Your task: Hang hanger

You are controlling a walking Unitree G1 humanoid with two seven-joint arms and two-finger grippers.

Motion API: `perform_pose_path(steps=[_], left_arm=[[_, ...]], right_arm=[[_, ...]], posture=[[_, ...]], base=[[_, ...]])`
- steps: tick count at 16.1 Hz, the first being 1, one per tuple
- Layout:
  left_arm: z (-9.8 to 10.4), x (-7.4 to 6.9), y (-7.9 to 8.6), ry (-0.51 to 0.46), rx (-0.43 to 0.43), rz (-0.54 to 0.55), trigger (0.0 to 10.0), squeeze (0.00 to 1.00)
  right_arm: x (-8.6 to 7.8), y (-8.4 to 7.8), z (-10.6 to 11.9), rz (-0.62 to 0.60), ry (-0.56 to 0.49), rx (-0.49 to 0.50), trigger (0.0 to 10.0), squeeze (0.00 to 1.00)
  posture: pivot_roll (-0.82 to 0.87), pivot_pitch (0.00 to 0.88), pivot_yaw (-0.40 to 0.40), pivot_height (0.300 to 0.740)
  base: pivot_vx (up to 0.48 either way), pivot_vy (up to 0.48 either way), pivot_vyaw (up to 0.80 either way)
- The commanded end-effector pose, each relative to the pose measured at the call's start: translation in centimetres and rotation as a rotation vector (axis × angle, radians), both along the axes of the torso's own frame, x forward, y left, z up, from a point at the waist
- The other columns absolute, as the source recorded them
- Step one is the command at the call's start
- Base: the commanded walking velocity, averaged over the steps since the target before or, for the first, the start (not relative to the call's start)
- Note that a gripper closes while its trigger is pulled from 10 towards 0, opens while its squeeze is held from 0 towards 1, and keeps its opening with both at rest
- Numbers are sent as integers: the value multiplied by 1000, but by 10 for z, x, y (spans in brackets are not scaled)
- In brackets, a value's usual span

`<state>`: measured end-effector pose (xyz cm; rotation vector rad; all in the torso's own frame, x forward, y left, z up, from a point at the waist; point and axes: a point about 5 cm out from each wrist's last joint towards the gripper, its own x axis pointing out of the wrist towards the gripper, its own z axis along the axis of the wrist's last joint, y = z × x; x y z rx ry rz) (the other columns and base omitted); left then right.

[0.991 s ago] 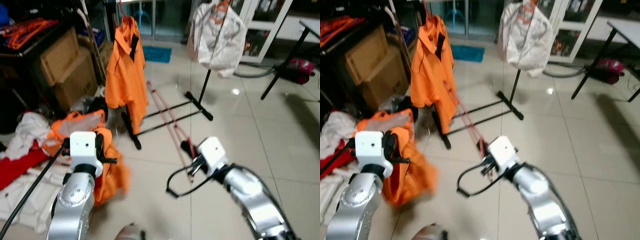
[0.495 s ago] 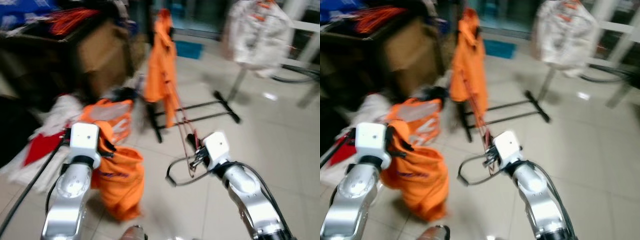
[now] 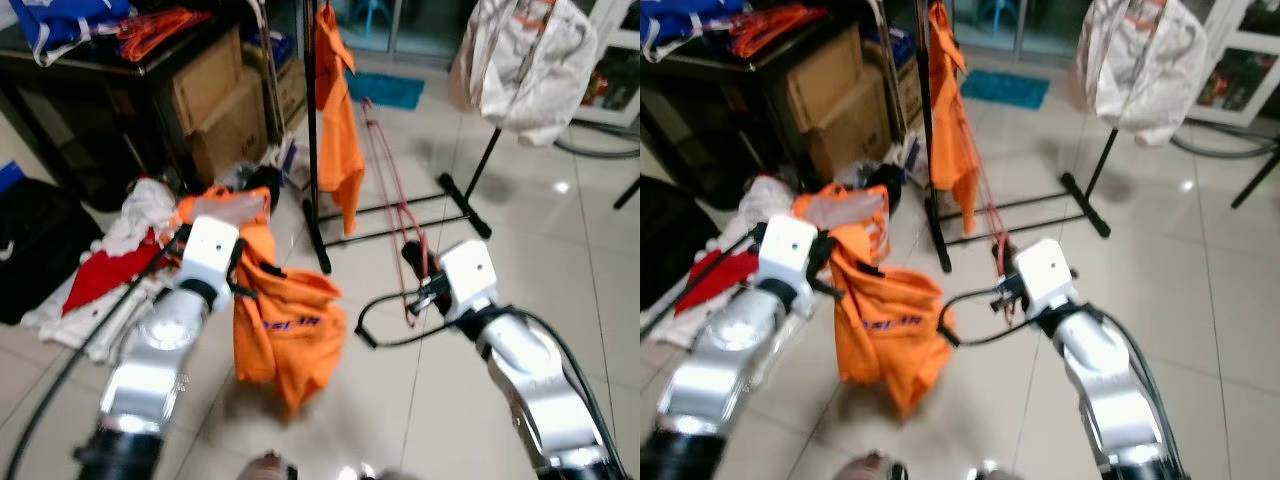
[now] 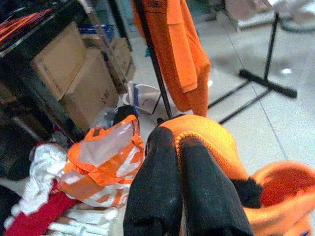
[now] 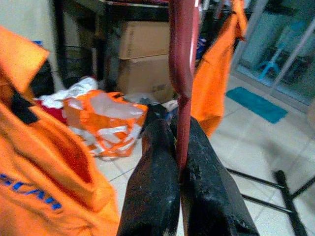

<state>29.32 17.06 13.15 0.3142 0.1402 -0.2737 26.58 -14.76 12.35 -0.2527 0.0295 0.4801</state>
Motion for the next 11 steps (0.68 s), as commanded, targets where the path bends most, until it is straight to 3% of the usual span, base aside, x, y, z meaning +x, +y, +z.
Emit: perform_pose_path(steps=[1, 2, 3, 4, 6, 9, 11], left_arm=[[13, 4, -11, -52, 11, -93, 10000, 0], [18, 6, -14, -52, 23, -152, 10000, 0], [28, 11, -15, -64, 32, -204, 10000, 0], [45, 22, -10, -56, -15, -254, 10000, 0], [58, 31, -3, -51, -20, -279, 10000, 0], [78, 50, 17, -67, 5, -196, 10000, 0], [80, 60, 27, -55, 27, -116, 10000, 0]], right_arm=[[1, -1, 5, 16, 9, -7, 10000, 0], [2, -2, 4, 27, 30, -27, 10000, 0], [4, -1, 8, 74, 17, -103, 10000, 0], [3, -1, 20, 170, -8, -200, 10000, 0], [0, -6, 31, 243, -18, -258, 10000, 0], [-18, -32, 27, 353, 107, -450, 10000, 0], [-39, -35, 19, 426, 278, -477, 10000, 0]], posture=[[-15, 90, 48, 740], [-15, 90, 43, 740], [-16, 90, 41, 740], [-20, 88, 40, 740], [-23, 88, 44, 740], [-16, 93, 51, 740], [-14, 100, 61, 740]], base=[[0, 0, 0], [0, 0, 0], [0, 0, 0], [0, 0, 0], [0, 0, 0], [0, 0, 0], [0, 0, 0]])
